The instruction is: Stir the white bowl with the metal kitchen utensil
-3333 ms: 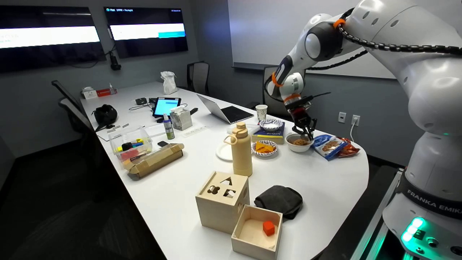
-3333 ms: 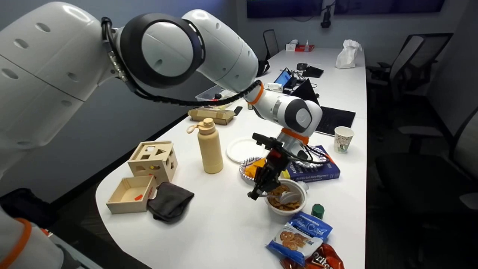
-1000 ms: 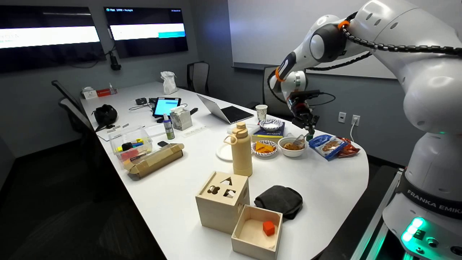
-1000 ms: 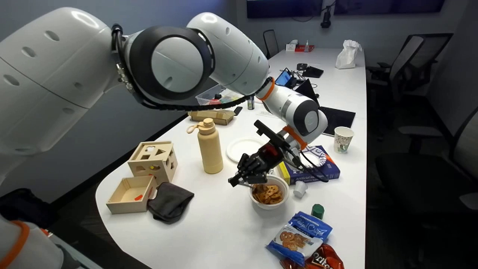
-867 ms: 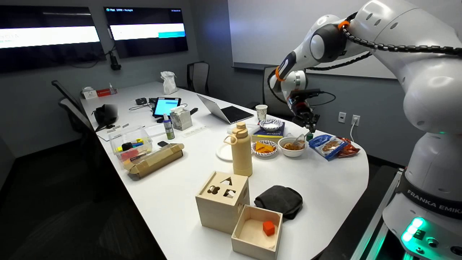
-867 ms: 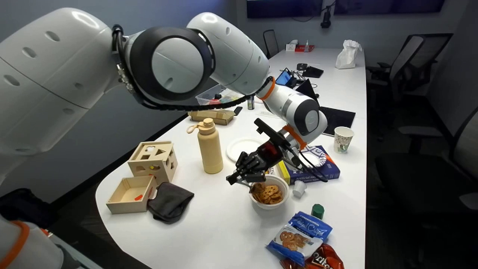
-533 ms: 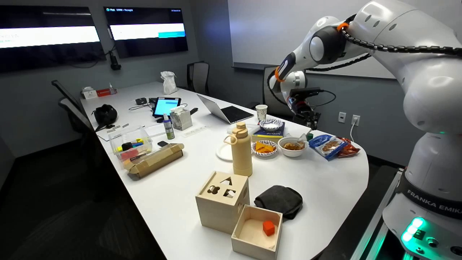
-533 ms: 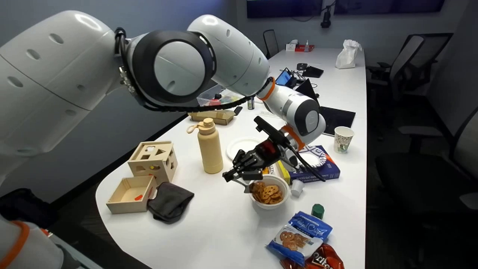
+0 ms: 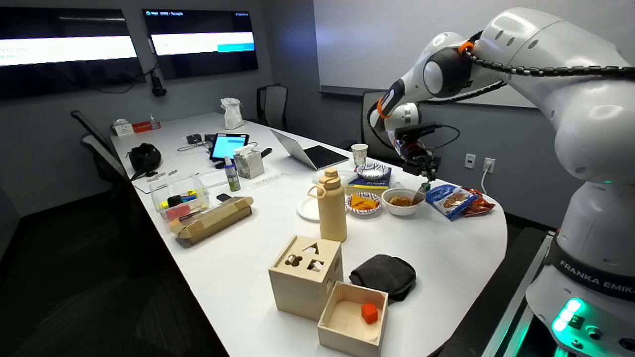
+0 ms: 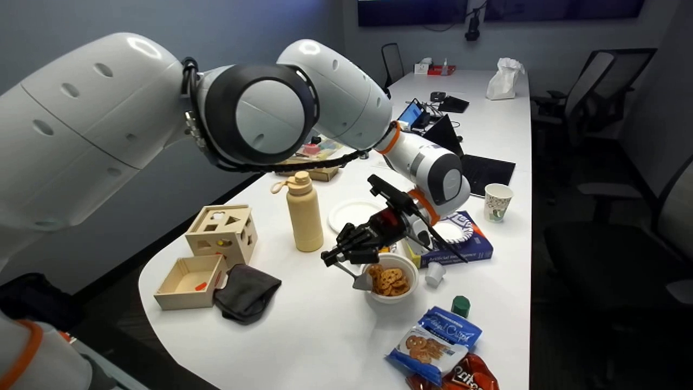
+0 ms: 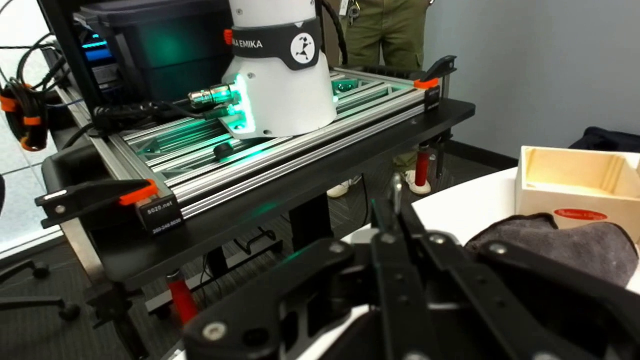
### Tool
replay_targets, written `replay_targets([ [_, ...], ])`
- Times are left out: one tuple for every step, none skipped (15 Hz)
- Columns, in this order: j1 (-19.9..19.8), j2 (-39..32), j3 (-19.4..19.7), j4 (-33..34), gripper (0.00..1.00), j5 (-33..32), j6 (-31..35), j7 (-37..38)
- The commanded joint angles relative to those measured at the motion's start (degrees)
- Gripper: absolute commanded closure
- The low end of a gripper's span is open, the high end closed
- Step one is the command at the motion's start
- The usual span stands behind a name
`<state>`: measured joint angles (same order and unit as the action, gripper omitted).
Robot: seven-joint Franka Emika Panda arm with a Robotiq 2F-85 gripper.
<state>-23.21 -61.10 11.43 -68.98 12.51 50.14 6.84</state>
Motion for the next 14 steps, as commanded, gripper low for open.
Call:
replay_targets([
  [0.51,-1.23,1.31,3.12,0.99,2.38,2.72,3.93],
  [0.5,-0.88,1.25,2.78,0.99,2.54,4.15,4.27],
  [0.41,-0.71,1.18,2.69,0.99,2.75,5.38,4.6],
  [0.36,-0.7,1.06,2.74,0.99,2.86,6.35,4.87],
  [0.33,-0.62,0.87,2.64,0.99,2.89,7.02,4.83],
  [0.23,-0.66,0.67,2.7,0.99,2.94,7.61,4.59],
  [0.18,-0.6,0.48,2.65,0.99,2.95,7.8,4.33],
  [0.07,-0.69,0.24,2.84,0.99,2.85,7.44,3.86],
  [-0.04,-0.73,0.03,2.95,0.99,2.79,7.1,3.48],
  [-0.17,-0.87,-0.18,3.22,0.99,2.71,6.54,3.06],
  [-0.29,-0.88,-0.45,3.33,0.99,2.56,6.05,2.28],
  [-0.41,-0.86,-0.65,3.43,0.99,2.55,5.83,1.67],
  [-0.52,-0.83,-0.85,3.47,0.99,2.52,5.71,0.98],
  [-0.62,-0.84,-1.15,3.56,0.99,2.33,5.44,-0.08],
])
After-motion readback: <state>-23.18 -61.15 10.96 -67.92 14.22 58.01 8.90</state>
